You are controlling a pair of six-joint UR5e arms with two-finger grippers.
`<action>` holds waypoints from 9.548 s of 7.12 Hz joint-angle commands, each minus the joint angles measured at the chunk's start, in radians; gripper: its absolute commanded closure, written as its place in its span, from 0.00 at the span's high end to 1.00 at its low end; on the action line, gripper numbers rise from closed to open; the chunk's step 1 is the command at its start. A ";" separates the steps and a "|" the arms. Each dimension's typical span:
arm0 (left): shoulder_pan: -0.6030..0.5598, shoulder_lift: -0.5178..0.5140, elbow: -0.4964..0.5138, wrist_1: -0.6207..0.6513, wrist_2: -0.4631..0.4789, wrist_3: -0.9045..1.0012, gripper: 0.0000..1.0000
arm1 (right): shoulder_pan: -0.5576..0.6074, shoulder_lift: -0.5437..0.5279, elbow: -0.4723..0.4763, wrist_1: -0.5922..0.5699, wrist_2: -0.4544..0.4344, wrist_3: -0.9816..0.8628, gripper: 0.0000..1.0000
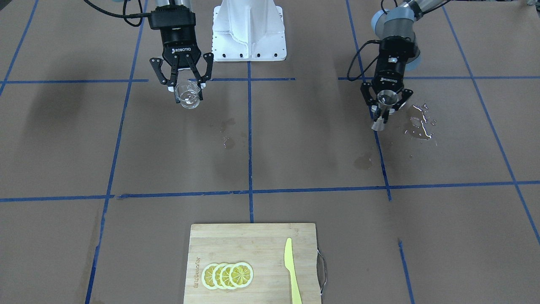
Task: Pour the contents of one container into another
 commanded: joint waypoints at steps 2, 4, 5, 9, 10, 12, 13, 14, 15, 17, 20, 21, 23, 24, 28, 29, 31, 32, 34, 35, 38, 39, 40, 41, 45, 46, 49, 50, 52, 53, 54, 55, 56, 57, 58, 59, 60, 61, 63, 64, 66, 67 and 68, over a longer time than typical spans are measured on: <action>0.005 0.137 0.090 -0.099 0.082 -0.266 0.00 | 0.010 -0.022 -0.001 0.000 -0.001 0.023 0.00; 0.013 0.211 0.100 -0.093 0.012 -0.283 0.00 | 0.013 -0.023 -0.004 0.000 -0.001 0.023 0.00; 0.017 0.212 0.116 -0.087 -0.007 -0.410 0.00 | 0.011 -0.025 -0.004 0.000 -0.001 0.024 0.00; 0.145 0.212 0.163 -0.056 0.150 -0.521 0.00 | 0.010 -0.023 -0.004 0.002 -0.001 0.025 0.00; 0.148 0.212 0.176 -0.014 0.170 -0.521 0.00 | 0.010 -0.022 -0.003 0.002 -0.001 0.025 0.00; 0.159 0.212 0.175 -0.004 0.168 -0.527 0.00 | 0.008 -0.022 -0.003 0.002 -0.001 0.025 0.00; 0.162 0.212 0.176 -0.002 0.163 -0.527 0.00 | 0.008 -0.020 -0.001 0.002 -0.001 0.025 0.00; 0.165 0.212 0.176 -0.001 0.133 -0.529 0.00 | 0.008 -0.020 -0.003 0.002 -0.001 0.025 0.00; 0.166 0.212 0.178 0.005 0.131 -0.529 0.00 | 0.007 -0.017 -0.001 0.002 -0.001 0.025 0.00; 0.169 0.212 0.187 0.013 0.123 -0.529 0.00 | 0.007 -0.014 -0.001 0.003 -0.001 0.025 0.00; 0.175 0.211 0.198 0.014 0.111 -0.530 0.00 | 0.005 -0.014 -0.003 0.006 0.001 0.025 0.00; 0.179 0.211 0.198 0.014 0.111 -0.530 0.00 | 0.005 -0.014 -0.003 0.008 0.001 0.025 0.00; 0.185 0.211 0.199 0.014 0.109 -0.564 0.00 | 0.005 -0.014 -0.003 0.008 0.001 0.025 0.00; 0.188 0.211 0.198 0.014 0.111 -0.566 0.03 | 0.005 -0.012 -0.001 0.006 0.001 0.025 0.00; 0.195 0.209 0.198 0.014 0.111 -0.566 0.21 | 0.005 -0.011 0.001 0.008 0.001 0.025 0.00; 0.195 0.209 0.198 0.013 0.111 -0.566 0.30 | 0.005 -0.008 0.001 0.008 0.001 0.025 0.00; 0.197 0.208 0.196 0.013 0.115 -0.569 0.99 | 0.004 -0.006 0.002 0.008 0.001 0.025 0.00; 0.197 0.208 0.196 0.013 0.115 -0.567 0.99 | 0.004 -0.003 0.002 0.008 0.001 0.025 0.00; 0.195 0.208 0.196 0.010 0.115 -0.567 0.99 | 0.004 -0.003 0.008 0.008 0.001 0.025 0.00; 0.195 0.208 0.189 -0.004 0.112 -0.566 0.99 | 0.005 -0.005 0.010 0.008 0.001 0.025 0.00; 0.189 0.348 0.034 -0.016 -0.010 -0.509 0.99 | 0.005 -0.006 0.025 0.008 0.001 0.025 0.00; 0.188 0.370 0.000 -0.016 -0.059 -0.504 0.99 | 0.005 -0.006 0.025 0.008 0.001 0.025 0.00; 0.183 0.372 -0.029 -0.007 -0.116 -0.504 0.99 | 0.005 -0.006 0.025 0.008 0.001 0.025 0.00; 0.182 0.401 -0.032 -0.006 -0.175 -0.504 0.99 | 0.005 -0.006 0.027 0.008 0.001 0.025 0.00; 0.069 0.516 -0.063 -0.001 -0.486 -0.492 0.99 | 0.005 -0.006 0.034 0.008 0.001 0.025 0.00; -0.028 0.539 -0.090 -0.001 -0.665 -0.431 0.99 | 0.005 -0.006 0.042 0.008 0.002 0.025 0.00; -0.503 0.521 -0.078 0.143 -1.339 -0.225 0.99 | 0.005 -0.014 0.048 0.006 0.002 0.025 0.00; -0.636 0.489 -0.069 0.239 -1.365 0.039 0.99 | 0.005 -0.020 0.047 0.008 0.002 0.025 0.00; -0.978 0.273 -0.072 0.705 -1.538 0.376 0.99 | 0.007 -0.043 0.047 0.006 0.005 0.026 0.00; -1.080 0.154 -0.072 0.940 -1.569 0.457 0.99 | 0.005 -0.040 0.044 0.008 0.007 0.031 0.00; -1.151 -0.010 -0.071 1.222 -1.577 0.462 1.00 | 0.008 -0.045 0.037 0.008 0.004 0.073 0.00; -1.164 -0.124 -0.071 1.424 -1.577 0.464 1.00 | 0.007 -0.073 0.039 0.011 -0.005 0.083 0.00; -1.177 -0.184 -0.071 1.515 -1.580 0.468 1.00 | 0.007 -0.124 0.034 0.070 -0.028 0.110 0.00; -1.193 -0.206 -0.071 1.563 -1.584 0.468 1.00 | 0.007 -0.203 0.013 0.163 -0.056 0.112 0.00; -1.194 -0.237 -0.077 1.647 -1.645 0.467 1.00 | 0.004 -0.282 -0.021 0.281 -0.076 0.112 0.00; -1.213 -0.237 -0.074 1.680 -1.760 0.465 1.00 | 0.001 -0.354 -0.039 0.357 -0.082 0.112 0.00; -1.223 -0.231 -0.086 1.738 -1.803 0.465 1.00 | -0.005 -0.388 -0.086 0.429 -0.109 0.112 0.00; -1.245 -0.240 -0.128 1.865 -1.808 0.465 1.00 | -0.024 -0.413 -0.146 0.518 -0.149 0.112 0.00; -1.244 -0.166 -0.222 1.958 -1.801 0.448 1.00 | -0.058 -0.427 -0.299 0.671 -0.221 0.112 0.00; -1.219 -0.145 -0.239 1.953 -1.801 0.450 1.00 | -0.076 -0.434 -0.375 0.765 -0.243 0.112 0.00; -1.207 -0.151 -0.236 1.900 -1.808 0.457 1.00 | -0.101 -0.434 -0.524 0.943 -0.275 0.112 0.00; -1.188 -0.154 -0.233 1.894 -1.808 0.457 1.00 | -0.108 -0.434 -0.526 0.943 -0.286 0.112 0.00; -1.187 -0.159 -0.232 1.894 -1.808 0.459 1.00 | -0.114 -0.434 -0.527 0.945 -0.288 0.112 0.10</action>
